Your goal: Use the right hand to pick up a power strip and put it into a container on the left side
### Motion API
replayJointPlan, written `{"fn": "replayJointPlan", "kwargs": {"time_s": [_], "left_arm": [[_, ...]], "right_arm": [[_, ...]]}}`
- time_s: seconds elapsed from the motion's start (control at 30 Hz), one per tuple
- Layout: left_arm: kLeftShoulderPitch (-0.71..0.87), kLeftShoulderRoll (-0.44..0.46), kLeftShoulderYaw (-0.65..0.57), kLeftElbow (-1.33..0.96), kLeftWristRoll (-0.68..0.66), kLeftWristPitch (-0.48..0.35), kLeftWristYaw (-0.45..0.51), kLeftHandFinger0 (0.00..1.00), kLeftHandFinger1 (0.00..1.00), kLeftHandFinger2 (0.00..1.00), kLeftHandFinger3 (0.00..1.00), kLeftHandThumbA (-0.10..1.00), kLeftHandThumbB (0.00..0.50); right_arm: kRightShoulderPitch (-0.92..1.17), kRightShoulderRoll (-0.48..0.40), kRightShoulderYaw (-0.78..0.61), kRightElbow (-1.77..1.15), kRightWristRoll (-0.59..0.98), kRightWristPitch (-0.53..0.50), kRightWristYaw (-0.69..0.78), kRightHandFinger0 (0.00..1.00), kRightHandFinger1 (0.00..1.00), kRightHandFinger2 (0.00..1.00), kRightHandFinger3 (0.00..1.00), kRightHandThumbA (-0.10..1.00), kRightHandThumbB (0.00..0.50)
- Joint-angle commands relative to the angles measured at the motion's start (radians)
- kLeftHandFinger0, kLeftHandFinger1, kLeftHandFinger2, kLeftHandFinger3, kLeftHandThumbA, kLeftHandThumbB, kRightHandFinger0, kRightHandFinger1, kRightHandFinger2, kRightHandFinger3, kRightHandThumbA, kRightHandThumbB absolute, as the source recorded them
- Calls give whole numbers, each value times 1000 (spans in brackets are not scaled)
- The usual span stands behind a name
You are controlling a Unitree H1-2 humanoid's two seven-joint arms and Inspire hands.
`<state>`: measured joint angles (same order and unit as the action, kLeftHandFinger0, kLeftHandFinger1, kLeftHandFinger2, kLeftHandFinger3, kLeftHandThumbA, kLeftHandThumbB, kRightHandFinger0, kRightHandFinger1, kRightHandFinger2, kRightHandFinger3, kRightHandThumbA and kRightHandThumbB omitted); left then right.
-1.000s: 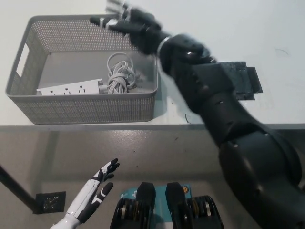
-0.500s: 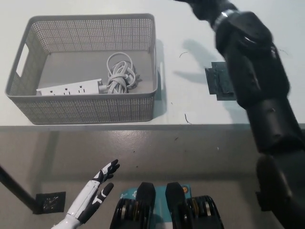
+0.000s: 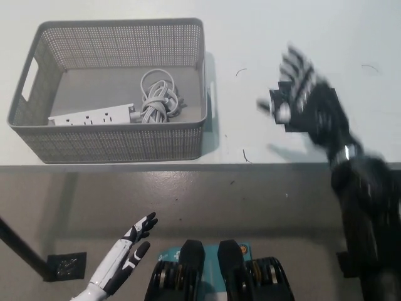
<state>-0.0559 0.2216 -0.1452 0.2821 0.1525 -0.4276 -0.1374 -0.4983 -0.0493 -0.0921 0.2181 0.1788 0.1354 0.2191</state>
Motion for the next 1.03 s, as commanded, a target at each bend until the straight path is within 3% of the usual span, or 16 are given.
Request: {"fn": "replayJointPlan", "kwargs": {"time_s": [0.0, 0.07, 0.17, 0.23, 0.3, 0.33, 0.37, 0.4, 0.5, 0.53, 0.57, 0.6, 0.73, 0.83, 1.0], "left_arm": [[-64, 15, -16, 2, 5, -42, -13, 1000, 1000, 1000, 1000, 1000, 231], [-61, 15, -14, 0, 10, -42, -17, 1000, 1000, 1000, 1000, 1000, 243], [-53, 16, -17, -4, 6, -42, -19, 1000, 1000, 1000, 1000, 1000, 246], [-53, 16, -17, -4, -4, -42, -15, 1000, 1000, 1000, 1000, 1000, 255], [-54, 8, -11, -3, -16, -42, -11, 1000, 1000, 1000, 1000, 1000, 277], [-55, 7, -11, -3, -16, -42, -5, 1000, 1000, 1000, 1000, 1000, 276], [-55, 4, -10, -5, -15, -42, 6, 1000, 1000, 1000, 1000, 1000, 272], [-54, 2, -9, -7, -18, -42, 11, 1000, 1000, 1000, 1000, 1000, 270], [-46, -8, 1, -19, -36, -42, 22, 1000, 1000, 1000, 1000, 1000, 293], [-42, -13, 3, -24, -29, -42, 37, 1000, 1000, 1000, 1000, 1000, 295], [-39, -17, 5, -29, -28, -42, 47, 1000, 1000, 1000, 1000, 1000, 289], [-31, -30, 7, -41, -17, -42, 71, 1000, 1000, 1000, 1000, 1000, 295], [-17, -65, 34, -59, -15, -42, 96, 1000, 1000, 1000, 1000, 1000, 288], [-19, -68, 57, -66, -15, -42, 95, 1000, 1000, 1000, 1000, 1000, 275], [1, -70, 82, -61, -22, -26, 86, 1000, 1000, 1000, 1000, 1000, 291]], "right_arm": [[601, 86, 295, -1090, -367, -605, 24, 1000, 1000, 1000, 1000, 1000, 399], [598, 33, 320, -1001, -197, -605, 116, 1000, 1000, 1000, 1000, 1000, 344], [665, 20, 386, -939, -264, -605, 26, 1000, 1000, 1000, 1000, 1000, 305], [685, -13, 420, -905, -373, -605, -102, 1000, 1000, 1000, 1000, 1000, 380], [710, -2, 404, -879, -383, -605, -103, 1000, 1000, 1000, 1000, 1000, 407], [715, -9, 403, -863, -401, -605, -123, 1000, 1000, 1000, 1000, 1000, 395], [714, -24, 424, -818, -477, -605, -224, 1000, 1000, 1000, 1000, 1000, 260], [703, -39, 442, -772, -526, -605, -295, 1000, 1000, 1000, 1000, 1000, 226], [669, -7, 378, -575, -501, -605, -295, 1000, 1000, 1000, 1000, 1000, 263], [651, 18, 338, -494, -440, -605, -247, 1000, 1000, 1000, 1000, 1000, 309], [632, 25, 319, -430, -420, -605, -240, 1000, 1000, 1000, 1000, 1000, 316], [580, 21, 285, -287, -386, -605, -234, 1000, 1000, 1000, 1000, 1000, 288], [492, 4, 248, -94, -290, -533, -165, 1000, 1000, 1000, 1000, 1000, 279], [453, 3, 249, -11, -284, -562, -158, 1000, 1000, 1000, 1000, 1000, 308], [444, 2, 254, 34, -325, -603, -184, 1000, 1000, 1000, 1000, 1000, 298]]}}
